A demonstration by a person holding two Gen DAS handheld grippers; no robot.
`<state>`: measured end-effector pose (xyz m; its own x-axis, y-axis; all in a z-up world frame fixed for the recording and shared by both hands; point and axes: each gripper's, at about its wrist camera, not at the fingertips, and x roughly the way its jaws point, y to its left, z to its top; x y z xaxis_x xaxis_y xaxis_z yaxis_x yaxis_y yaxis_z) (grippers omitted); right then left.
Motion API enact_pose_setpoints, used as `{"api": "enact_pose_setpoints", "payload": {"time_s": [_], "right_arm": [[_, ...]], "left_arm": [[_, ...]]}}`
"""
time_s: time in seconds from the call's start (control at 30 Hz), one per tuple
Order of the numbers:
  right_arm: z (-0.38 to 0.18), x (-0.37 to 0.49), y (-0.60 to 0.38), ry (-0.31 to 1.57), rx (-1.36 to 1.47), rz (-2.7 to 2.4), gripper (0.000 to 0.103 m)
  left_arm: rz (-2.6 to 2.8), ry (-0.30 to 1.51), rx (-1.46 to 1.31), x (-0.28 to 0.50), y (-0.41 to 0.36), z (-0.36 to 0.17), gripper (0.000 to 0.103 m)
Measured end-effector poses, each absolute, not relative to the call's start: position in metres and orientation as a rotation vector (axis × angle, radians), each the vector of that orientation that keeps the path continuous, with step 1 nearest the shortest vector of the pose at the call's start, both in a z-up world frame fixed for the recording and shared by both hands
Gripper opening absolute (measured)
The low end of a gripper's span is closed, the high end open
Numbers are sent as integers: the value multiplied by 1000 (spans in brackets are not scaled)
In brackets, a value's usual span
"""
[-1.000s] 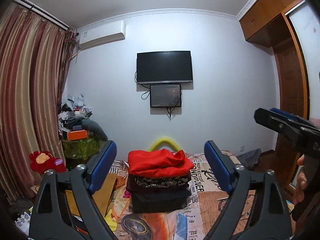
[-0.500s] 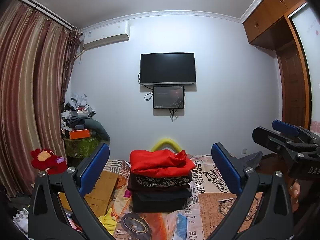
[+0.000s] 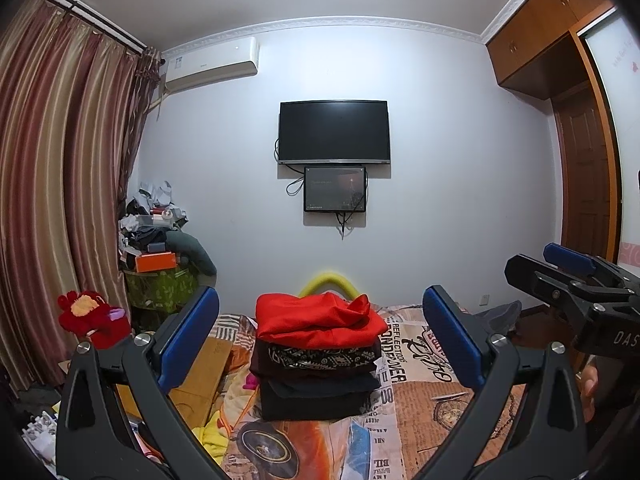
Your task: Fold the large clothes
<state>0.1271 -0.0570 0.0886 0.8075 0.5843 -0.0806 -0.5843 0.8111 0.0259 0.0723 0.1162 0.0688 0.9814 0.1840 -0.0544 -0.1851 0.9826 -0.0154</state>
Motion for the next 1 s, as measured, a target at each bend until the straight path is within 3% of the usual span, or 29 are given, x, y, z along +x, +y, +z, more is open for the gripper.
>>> {"api": "enact_pose_setpoints", "payload": {"time_s": [1.0], "right_arm": [[90,123,-59,75,-14,608,103]], "left_arm": [[139,76,-60,76,108,65,103]]}}
